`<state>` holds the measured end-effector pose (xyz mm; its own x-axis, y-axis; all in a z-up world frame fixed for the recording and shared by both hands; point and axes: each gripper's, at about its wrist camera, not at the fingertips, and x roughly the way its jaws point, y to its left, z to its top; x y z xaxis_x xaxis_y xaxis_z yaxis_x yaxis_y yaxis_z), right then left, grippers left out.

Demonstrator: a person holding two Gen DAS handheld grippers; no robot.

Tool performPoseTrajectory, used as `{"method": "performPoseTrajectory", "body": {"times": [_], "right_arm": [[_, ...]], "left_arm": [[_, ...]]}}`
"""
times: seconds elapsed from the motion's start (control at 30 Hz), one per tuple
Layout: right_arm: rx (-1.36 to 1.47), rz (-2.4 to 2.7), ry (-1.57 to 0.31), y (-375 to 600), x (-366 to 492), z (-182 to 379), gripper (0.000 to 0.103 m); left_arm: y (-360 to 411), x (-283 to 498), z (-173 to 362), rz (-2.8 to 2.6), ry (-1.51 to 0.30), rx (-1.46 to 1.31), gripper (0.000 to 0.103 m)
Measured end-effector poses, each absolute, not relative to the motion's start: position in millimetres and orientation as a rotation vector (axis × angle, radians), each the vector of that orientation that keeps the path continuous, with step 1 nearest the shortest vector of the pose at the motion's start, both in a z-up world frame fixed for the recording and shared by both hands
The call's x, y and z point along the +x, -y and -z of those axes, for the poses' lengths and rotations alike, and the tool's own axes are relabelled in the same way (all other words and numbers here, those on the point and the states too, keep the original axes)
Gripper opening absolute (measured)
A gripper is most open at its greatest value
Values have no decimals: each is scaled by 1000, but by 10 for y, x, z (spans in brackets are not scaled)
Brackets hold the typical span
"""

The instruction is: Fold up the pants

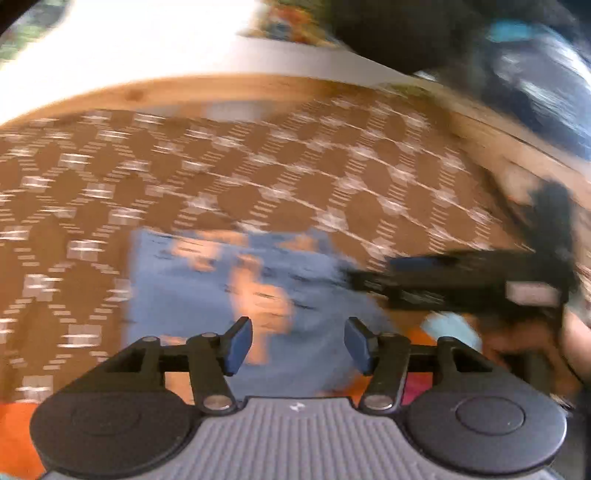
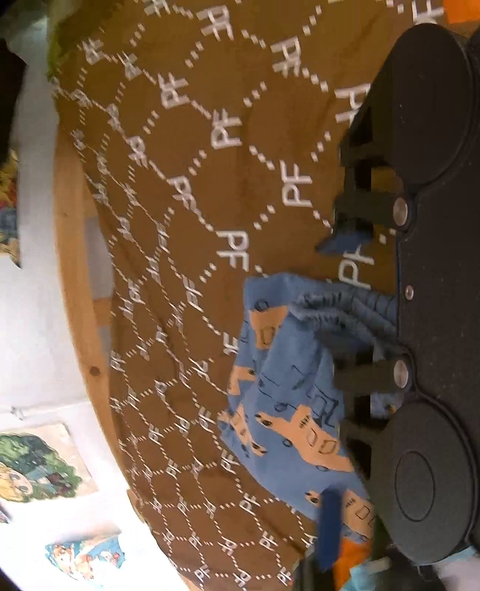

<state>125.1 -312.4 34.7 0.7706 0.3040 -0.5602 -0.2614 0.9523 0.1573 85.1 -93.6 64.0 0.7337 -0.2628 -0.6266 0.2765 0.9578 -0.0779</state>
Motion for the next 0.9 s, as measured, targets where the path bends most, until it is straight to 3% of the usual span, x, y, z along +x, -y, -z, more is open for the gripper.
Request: {"method": "performPoseTrajectory", "body": {"times": [0.03, 0.1, 0.2, 0.3, 0.5, 0.9], "right_arm": [[73, -292, -601, 3115, 1238, -356, 85], [70, -270, -583, 3082, 1208, -357, 94], [32, -253, -567, 2978, 1147, -333, 101], [-52, -244, -571, 2841, 1076, -290, 102], [-144, -267, -624, 2646, 1045, -143, 102], [-120, -269, -665, 2660, 1082, -30, 102]], "left_arm": [[880, 871, -642, 218, -687, 25, 79], [790, 941, -620, 90, -712, 18, 92], [562, 1027, -517, -25, -781, -74, 93], [435, 1027, -427, -55, -822, -156, 103], [378, 1010, -157, -83, -905, -134, 103], [341, 899, -122, -69, -873, -144, 103]]}}
